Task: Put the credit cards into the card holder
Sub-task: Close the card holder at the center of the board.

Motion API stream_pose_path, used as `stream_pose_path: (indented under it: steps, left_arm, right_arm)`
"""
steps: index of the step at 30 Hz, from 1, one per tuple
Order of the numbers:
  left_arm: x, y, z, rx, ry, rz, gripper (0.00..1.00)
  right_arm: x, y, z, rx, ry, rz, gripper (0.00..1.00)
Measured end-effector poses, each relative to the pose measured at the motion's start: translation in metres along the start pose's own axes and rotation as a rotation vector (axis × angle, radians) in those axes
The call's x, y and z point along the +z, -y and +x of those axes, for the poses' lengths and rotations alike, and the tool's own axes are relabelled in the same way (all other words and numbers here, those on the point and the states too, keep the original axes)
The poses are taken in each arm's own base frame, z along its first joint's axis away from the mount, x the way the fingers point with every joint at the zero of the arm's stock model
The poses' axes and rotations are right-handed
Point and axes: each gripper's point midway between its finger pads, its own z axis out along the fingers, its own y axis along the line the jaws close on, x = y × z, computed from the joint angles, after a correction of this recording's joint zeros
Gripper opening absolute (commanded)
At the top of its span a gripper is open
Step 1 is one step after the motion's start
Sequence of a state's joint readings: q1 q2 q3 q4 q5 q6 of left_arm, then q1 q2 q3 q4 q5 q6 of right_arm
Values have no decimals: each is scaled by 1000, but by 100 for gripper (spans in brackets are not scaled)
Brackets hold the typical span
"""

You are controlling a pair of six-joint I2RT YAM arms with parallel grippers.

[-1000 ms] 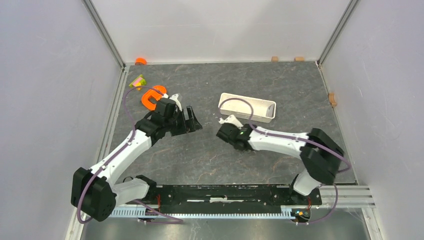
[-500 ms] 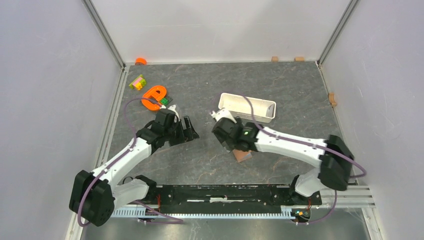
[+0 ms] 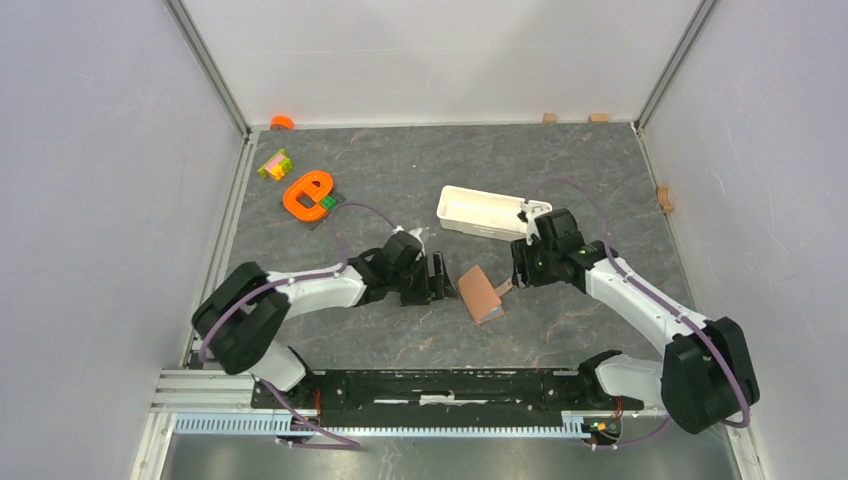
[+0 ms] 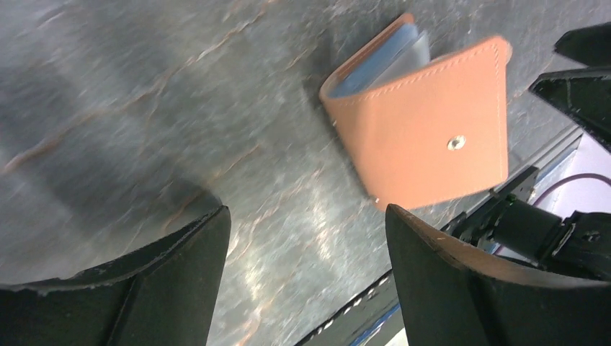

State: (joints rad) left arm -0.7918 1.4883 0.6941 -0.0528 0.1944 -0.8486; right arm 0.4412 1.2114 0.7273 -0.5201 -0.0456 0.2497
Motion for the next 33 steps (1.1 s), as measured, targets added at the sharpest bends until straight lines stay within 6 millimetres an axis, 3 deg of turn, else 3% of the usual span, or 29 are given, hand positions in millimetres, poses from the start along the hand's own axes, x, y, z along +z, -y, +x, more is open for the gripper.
stream_pose_path:
  steps: [8,17,22,28,31,33]
  left_arm:
    - [38,29,-19,-24,10,81,83]
    - [57,41,-24,-7,-7,88,63]
    - [62,42,-21,30,-19,56,56]
    - [63,40,-19,78,-23,8,55]
    - [64,40,-19,99,-23,-7,54]
    - [64,40,-18,113,-25,-18,53]
  right_arm:
    - [15,5,3,91,5,-178,43]
    - [25,-6,10,118,-2,-304,31]
    - [28,-9,10,120,-2,-330,19]
    - [29,-8,9,120,3,-334,9]
    - [29,-8,9,118,3,-334,0]
    - [29,-8,8,116,4,-334,0]
